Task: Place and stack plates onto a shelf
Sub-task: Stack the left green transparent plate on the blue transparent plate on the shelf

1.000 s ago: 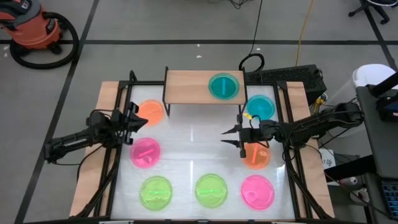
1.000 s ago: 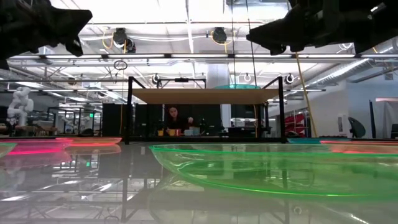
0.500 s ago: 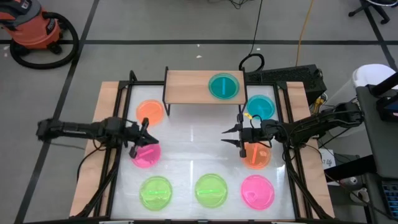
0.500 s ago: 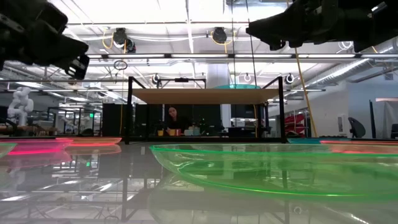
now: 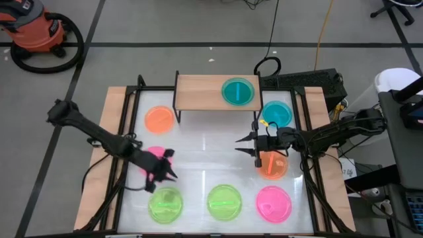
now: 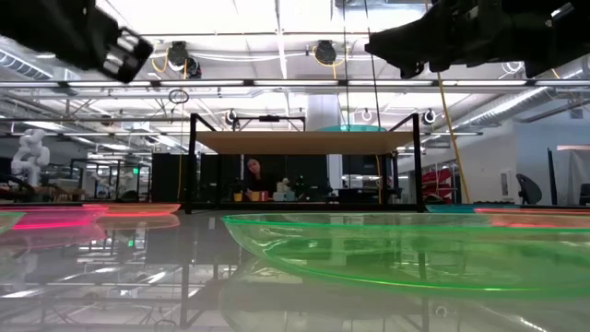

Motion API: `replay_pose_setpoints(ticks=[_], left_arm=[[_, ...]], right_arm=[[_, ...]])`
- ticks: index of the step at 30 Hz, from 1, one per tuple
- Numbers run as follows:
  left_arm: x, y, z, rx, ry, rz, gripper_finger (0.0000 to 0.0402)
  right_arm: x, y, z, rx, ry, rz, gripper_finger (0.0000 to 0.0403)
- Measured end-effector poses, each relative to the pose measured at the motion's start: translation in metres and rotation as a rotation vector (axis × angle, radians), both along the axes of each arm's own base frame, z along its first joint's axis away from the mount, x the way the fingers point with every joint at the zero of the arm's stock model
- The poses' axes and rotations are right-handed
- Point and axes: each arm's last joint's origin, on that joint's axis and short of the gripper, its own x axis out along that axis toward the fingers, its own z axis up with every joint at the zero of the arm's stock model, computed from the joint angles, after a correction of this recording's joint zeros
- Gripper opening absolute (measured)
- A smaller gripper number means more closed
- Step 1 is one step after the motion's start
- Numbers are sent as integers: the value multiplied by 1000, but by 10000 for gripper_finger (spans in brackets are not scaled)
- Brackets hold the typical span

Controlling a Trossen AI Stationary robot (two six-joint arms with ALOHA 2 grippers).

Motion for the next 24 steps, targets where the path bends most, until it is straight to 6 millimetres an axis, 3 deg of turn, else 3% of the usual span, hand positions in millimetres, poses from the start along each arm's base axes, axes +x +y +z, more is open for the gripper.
replay_pose_setpoints(ticks=[7,11,19,24], left_arm=[[12,-11,-54,57,316,66,224],[15,-16,-70,62,388,59,260],[18,-19,-84,70,450,90,254],[17,-18,-85,82,449,88,185]], right_arm=[[-1,6,-2,-4,20,26,118],[-1,5,-2,-10,24,21,118],[-1,5,-2,-11,24,20,118],[-1,5,-2,-11,24,20,118]])
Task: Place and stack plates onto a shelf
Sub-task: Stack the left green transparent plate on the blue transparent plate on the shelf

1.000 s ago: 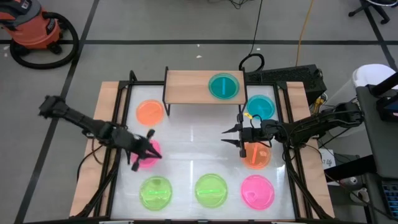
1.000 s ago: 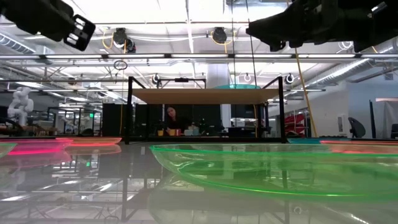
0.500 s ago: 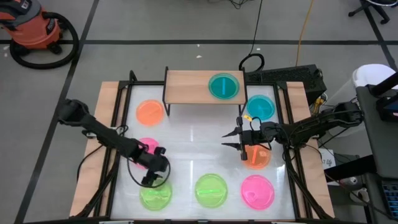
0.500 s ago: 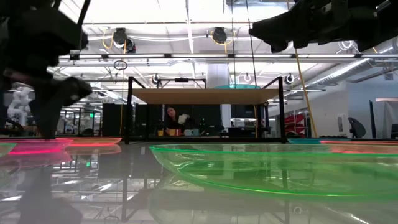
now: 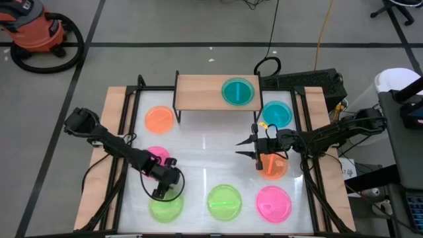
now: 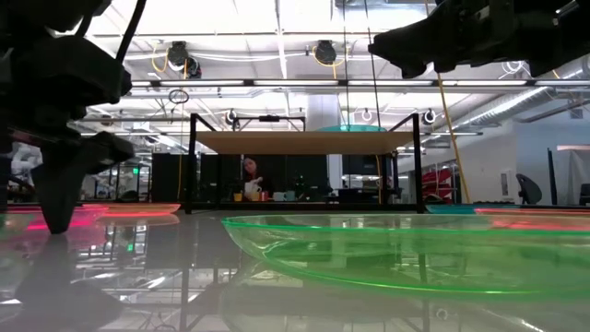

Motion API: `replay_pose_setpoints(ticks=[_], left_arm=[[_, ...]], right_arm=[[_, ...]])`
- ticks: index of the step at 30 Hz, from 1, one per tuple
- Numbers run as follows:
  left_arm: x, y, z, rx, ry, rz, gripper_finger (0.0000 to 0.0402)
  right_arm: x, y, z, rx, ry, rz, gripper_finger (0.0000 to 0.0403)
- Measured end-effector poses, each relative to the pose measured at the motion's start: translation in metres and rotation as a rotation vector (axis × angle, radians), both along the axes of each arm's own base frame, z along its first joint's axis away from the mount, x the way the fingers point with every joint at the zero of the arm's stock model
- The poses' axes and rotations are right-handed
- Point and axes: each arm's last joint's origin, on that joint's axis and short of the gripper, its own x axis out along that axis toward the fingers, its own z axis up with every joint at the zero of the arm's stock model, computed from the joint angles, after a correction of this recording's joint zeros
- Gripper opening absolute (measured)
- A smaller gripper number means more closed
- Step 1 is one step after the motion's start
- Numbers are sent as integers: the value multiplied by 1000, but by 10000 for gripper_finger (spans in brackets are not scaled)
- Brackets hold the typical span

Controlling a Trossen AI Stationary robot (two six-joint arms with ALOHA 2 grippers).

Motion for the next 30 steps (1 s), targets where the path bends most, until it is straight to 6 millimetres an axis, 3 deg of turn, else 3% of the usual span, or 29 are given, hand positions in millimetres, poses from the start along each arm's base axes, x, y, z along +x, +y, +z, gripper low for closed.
replay_pose_setpoints(ticks=[7,12,15,18,25,30], left_arm=[[-1,-2,0,-7,-3,-67,63],[-1,-3,1,-26,3,-117,12],[-3,-3,11,-15,57,-135,5],[-2,-2,31,44,97,-155,3],[12,7,93,172,-46,-167,2],[25,30,137,265,-204,-162,1]], right_arm=[[0,0,0,-4,0,-3,118],[0,0,0,-5,0,-3,118],[0,0,0,-20,-2,-2,118],[0,0,0,-23,-3,-9,118],[0,-2,-1,-29,14,-55,118],[0,-2,-2,-30,19,-52,118]])
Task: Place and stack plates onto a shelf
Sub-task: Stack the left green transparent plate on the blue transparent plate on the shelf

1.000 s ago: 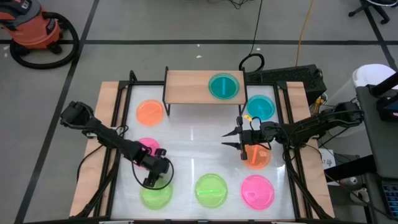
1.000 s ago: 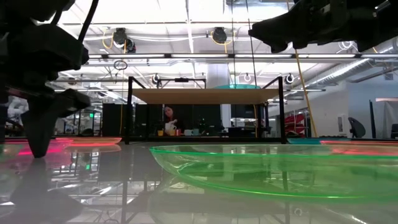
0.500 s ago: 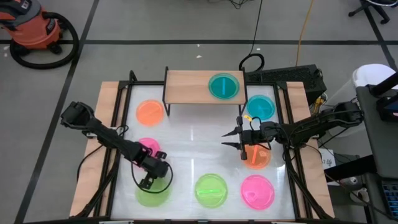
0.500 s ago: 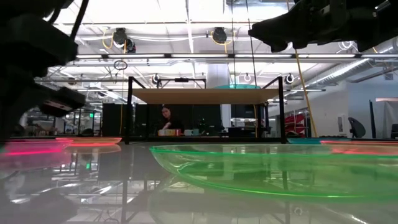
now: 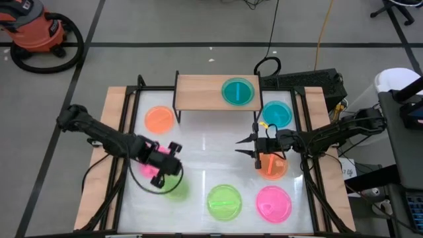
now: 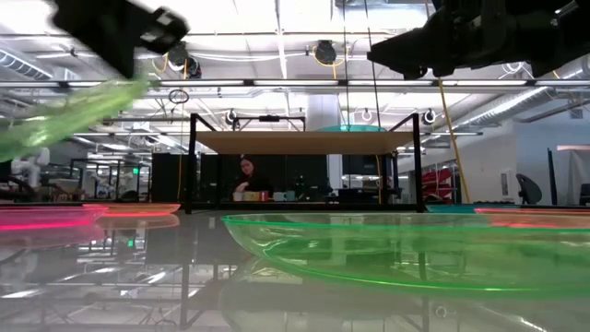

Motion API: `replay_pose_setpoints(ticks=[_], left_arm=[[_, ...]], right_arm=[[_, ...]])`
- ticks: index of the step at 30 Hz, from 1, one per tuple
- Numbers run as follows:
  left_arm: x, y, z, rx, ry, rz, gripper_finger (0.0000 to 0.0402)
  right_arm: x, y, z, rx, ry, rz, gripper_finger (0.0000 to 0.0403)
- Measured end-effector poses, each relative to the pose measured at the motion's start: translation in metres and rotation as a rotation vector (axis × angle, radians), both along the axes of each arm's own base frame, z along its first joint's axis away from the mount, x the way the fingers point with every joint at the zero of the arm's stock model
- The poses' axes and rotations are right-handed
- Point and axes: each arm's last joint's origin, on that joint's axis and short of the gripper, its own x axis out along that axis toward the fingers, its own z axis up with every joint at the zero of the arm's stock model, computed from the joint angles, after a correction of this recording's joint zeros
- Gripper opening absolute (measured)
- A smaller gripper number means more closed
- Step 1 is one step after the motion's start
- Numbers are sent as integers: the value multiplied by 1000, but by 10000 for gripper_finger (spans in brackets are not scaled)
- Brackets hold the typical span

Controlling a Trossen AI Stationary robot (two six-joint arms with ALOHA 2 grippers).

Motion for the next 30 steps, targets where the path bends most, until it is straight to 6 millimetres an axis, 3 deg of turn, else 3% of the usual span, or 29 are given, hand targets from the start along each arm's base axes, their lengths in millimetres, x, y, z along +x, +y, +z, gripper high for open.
replay_pose_setpoints(ticks=[9,17,23,30], left_arm=[[28,79,71,131,-272,160,1],[40,166,101,133,-574,459,0],[50,216,105,-17,-790,687,0],[75,261,77,-230,-819,691,0]], right_arm=[[0,0,-1,-47,8,1,118],[0,-3,0,-88,6,-91,118],[0,-3,3,-81,-26,-121,118],[-6,6,18,-89,-138,-83,118]])
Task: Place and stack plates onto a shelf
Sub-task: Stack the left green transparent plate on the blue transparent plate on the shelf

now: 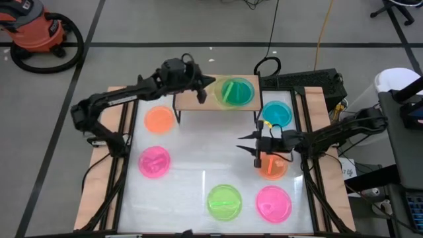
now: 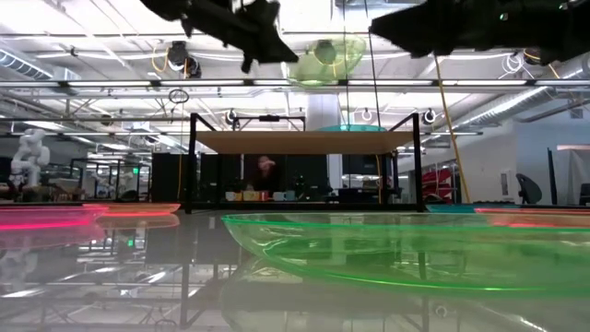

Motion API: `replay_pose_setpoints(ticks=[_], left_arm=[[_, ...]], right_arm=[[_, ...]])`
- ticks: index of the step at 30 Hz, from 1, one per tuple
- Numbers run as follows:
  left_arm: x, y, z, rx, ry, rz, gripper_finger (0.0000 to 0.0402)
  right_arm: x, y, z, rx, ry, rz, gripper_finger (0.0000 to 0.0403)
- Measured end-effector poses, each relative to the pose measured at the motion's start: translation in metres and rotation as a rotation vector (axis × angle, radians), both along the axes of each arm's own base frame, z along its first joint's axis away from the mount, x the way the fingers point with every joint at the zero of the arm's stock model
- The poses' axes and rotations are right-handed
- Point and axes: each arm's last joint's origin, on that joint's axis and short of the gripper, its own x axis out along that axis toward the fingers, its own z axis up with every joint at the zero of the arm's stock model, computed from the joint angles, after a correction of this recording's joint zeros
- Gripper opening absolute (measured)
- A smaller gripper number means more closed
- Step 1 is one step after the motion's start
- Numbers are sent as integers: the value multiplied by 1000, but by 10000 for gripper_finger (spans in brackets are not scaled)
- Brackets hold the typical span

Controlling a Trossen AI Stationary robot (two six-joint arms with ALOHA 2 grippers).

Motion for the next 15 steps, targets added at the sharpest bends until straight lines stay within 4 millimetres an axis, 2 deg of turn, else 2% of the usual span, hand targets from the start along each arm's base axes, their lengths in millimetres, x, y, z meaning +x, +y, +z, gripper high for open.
replay_pose_setpoints(ticks=[4,9,15], left_arm=[[18,19,-13,-61,30,-18,0],[40,37,-20,-72,48,-10,0],[52,55,-34,-75,62,14,0]], right_arm=[[-6,2,10,9,-54,13,118],[-12,5,18,24,-91,33,118],[-16,8,20,22,-90,56,118]])
